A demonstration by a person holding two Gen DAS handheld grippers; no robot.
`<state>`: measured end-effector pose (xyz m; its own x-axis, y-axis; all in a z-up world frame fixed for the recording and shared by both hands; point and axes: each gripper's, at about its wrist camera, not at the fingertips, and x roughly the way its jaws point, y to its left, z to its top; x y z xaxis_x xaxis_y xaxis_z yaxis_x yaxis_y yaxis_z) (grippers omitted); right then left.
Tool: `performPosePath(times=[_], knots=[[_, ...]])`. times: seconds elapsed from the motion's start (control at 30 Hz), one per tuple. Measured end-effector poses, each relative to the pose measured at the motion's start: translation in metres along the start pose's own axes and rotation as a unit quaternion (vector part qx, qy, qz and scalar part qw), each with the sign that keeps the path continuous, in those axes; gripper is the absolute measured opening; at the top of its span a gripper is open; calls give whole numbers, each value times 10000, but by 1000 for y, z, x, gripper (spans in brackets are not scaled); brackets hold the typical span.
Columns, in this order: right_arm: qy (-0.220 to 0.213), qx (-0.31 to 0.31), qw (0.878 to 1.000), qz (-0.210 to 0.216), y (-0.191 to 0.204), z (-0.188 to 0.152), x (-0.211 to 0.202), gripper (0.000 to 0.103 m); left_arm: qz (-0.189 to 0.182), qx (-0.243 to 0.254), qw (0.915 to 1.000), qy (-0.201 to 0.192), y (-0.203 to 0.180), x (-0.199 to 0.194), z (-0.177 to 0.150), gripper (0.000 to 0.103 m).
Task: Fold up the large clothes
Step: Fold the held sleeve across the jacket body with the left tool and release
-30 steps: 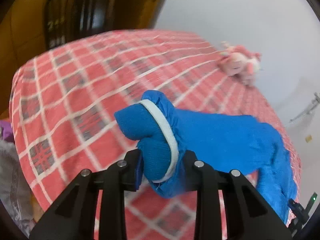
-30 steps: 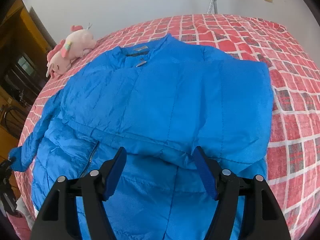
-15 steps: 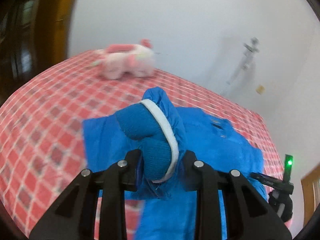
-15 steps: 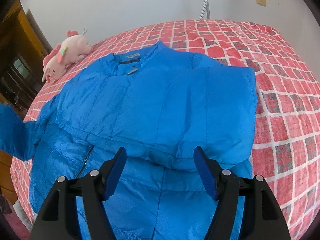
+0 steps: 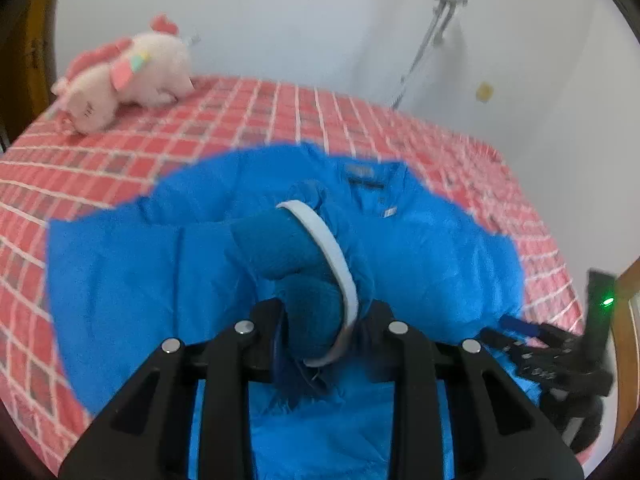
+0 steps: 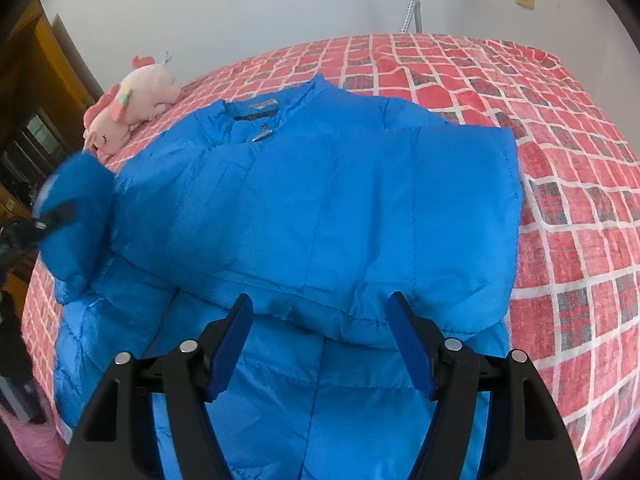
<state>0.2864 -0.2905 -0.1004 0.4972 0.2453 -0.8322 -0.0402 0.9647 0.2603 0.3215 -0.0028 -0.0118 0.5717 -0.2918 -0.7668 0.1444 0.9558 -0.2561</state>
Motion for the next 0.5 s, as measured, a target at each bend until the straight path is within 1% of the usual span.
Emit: performPosePath(times=[0.07,0.13,0.2,0.23,0.27,0.3,0.33,0.37,0.4,0.47,0.5], knots=[[7,-12,10000,-10,0,-1,1,70,-50,37,9997,219,1,15,-4,32],[13,-29,10000,-18,1,-1,2,70,-190,68,9990,402,1,24,-8,36],[16,-36,10000,-23,1,-1,3,71,-408,117,9979,483,-2,21,-11,42],[16,-35,10000,-23,1,-1,3,71,-642,135,9967,477,-3,13,-12,50],[17,-37,10000,-25,1,-1,3,71,-850,137,9953,442,-3,6,-13,54],[19,-38,10000,-26,1,-1,4,71,-1073,162,9934,380,-4,-3,-14,55],[18,-37,10000,-27,1,-1,4,71,-1200,191,9921,306,-3,-12,-14,60],[18,-40,10000,-30,2,-1,4,71,-1217,215,9922,174,-1,-22,-15,62],[16,-40,10000,-31,2,-1,4,71,-1155,239,9930,96,0,-28,-15,62],[16,-55,10000,-45,2,-1,5,71,-929,262,9953,31,8,-30,-15,62],[13,-57,10000,-50,2,-2,5,71,-727,279,9969,70,13,-24,-16,62]])
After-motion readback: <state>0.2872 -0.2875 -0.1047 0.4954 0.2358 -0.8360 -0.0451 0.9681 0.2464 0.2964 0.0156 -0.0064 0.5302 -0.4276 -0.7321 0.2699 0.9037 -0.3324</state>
